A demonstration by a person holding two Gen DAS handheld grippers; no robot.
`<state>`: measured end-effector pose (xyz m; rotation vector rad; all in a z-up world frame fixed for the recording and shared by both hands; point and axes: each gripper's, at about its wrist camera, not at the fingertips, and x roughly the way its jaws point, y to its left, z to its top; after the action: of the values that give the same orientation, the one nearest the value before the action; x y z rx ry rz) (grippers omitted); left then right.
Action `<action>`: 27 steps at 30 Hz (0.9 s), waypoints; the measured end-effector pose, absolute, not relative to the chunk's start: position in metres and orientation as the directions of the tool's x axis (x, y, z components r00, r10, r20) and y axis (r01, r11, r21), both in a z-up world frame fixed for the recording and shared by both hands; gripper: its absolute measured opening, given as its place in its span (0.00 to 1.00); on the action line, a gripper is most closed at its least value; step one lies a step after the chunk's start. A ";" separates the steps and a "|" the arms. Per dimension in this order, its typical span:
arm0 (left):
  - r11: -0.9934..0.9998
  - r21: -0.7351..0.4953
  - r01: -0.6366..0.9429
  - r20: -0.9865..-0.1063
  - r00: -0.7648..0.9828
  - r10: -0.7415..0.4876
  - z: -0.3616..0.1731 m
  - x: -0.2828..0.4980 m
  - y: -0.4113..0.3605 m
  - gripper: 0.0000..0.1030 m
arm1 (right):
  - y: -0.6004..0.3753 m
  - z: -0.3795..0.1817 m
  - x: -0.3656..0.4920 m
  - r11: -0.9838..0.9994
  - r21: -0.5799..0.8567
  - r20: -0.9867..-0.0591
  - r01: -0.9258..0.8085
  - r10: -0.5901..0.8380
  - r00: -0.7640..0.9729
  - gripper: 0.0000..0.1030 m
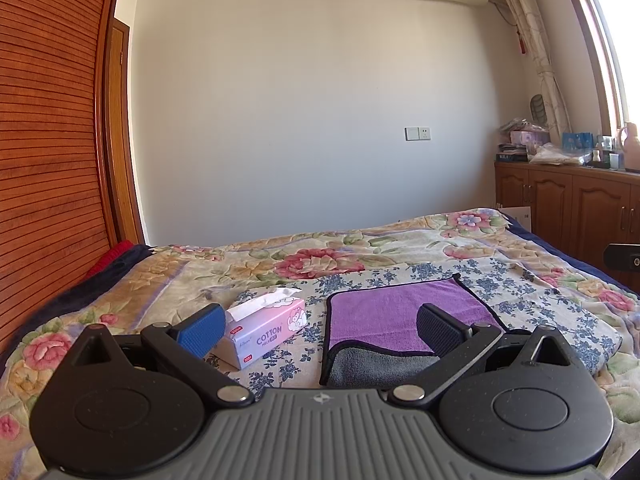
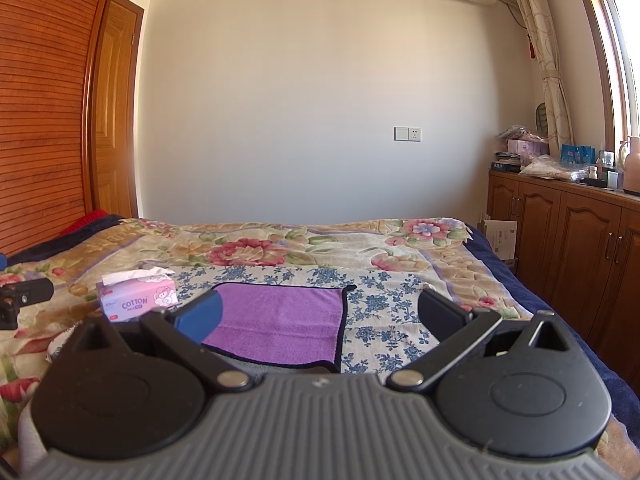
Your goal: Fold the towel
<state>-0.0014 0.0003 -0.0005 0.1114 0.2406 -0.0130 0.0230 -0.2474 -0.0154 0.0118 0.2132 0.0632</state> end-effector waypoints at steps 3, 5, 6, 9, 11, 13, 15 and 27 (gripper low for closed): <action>0.994 0.110 0.026 -0.239 0.971 0.001 -0.001 -0.001 0.000 1.00 | -0.247 -0.015 0.023 0.998 0.018 -0.211 -0.062 0.064 0.975 1.00; 0.994 0.110 0.027 -0.239 0.971 0.000 -0.001 -0.001 0.000 1.00 | -0.247 -0.015 0.023 0.998 0.018 -0.212 -0.062 0.064 0.975 1.00; 0.993 0.111 0.028 -0.240 0.971 -0.001 -0.002 -0.001 0.000 1.00 | -0.247 -0.015 0.023 0.998 0.018 -0.211 -0.062 0.064 0.975 1.00; 0.993 0.115 0.031 -0.243 0.970 -0.002 -0.003 0.000 0.000 1.00 | -0.247 -0.016 0.023 0.998 0.018 -0.211 -0.063 0.065 0.975 1.00; 0.992 0.118 0.032 -0.246 0.969 -0.002 -0.004 0.000 -0.001 1.00 | -0.247 -0.016 0.023 0.998 0.017 -0.213 -0.064 0.067 0.975 1.00; 0.992 0.121 0.035 -0.248 0.969 -0.004 -0.004 0.000 -0.001 1.00 | -0.245 -0.017 0.025 0.998 0.016 -0.215 -0.067 0.069 0.974 1.00; 0.991 0.125 0.038 -0.251 0.968 -0.005 -0.006 0.001 -0.003 1.00 | -0.244 -0.017 0.027 0.997 0.018 -0.219 -0.070 0.072 0.973 1.00; 0.985 0.157 0.073 -0.297 0.955 -0.024 -0.014 0.016 -0.009 1.00 | -0.241 -0.021 0.039 0.996 0.012 -0.238 -0.091 0.091 0.967 1.00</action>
<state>0.0161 -0.0086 -0.0142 0.1675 0.2984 -0.0496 0.0392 -0.2406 -0.0208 0.0015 0.2406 0.0917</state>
